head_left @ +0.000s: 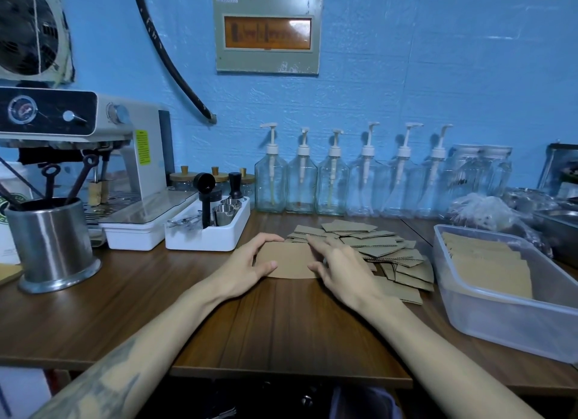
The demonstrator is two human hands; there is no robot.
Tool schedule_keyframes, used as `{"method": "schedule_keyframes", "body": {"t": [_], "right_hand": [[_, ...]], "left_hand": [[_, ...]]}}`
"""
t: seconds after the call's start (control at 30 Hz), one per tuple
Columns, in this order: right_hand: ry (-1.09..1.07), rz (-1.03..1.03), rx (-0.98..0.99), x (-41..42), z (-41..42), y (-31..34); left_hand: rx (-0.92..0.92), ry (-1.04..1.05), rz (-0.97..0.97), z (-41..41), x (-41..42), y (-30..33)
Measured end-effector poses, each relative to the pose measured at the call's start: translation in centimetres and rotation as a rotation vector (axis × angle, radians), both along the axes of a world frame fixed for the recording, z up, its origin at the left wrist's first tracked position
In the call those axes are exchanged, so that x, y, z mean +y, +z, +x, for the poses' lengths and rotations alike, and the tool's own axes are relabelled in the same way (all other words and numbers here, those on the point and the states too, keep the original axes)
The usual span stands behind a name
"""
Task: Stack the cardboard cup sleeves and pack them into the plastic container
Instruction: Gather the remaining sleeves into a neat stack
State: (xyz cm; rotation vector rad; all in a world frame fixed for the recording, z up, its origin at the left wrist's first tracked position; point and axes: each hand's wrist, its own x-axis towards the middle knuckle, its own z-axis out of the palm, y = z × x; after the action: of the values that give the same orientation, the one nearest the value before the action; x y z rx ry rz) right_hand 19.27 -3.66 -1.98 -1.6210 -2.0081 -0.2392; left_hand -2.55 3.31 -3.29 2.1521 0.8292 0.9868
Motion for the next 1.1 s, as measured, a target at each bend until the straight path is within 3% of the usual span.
{"method": "schedule_keyframes", "body": {"t": [0.4, 0.87, 1.1], "right_hand": [[0.014, -0.043, 0.087, -2.2, 2.8, 0.9], [-0.16, -0.354, -0.161, -5.9, 7.9, 0.6], [-0.079, -0.417, -0.01, -5.5, 6.9, 2.3]], "left_hand": [[-0.021, 0.015, -0.006, -0.2, -0.6, 0.4], [-0.04, 0.031, -0.008, -0.1, -1.4, 0.6], [-0.029, 0.052, 0.004, -0.2, -1.4, 0.6]]}}
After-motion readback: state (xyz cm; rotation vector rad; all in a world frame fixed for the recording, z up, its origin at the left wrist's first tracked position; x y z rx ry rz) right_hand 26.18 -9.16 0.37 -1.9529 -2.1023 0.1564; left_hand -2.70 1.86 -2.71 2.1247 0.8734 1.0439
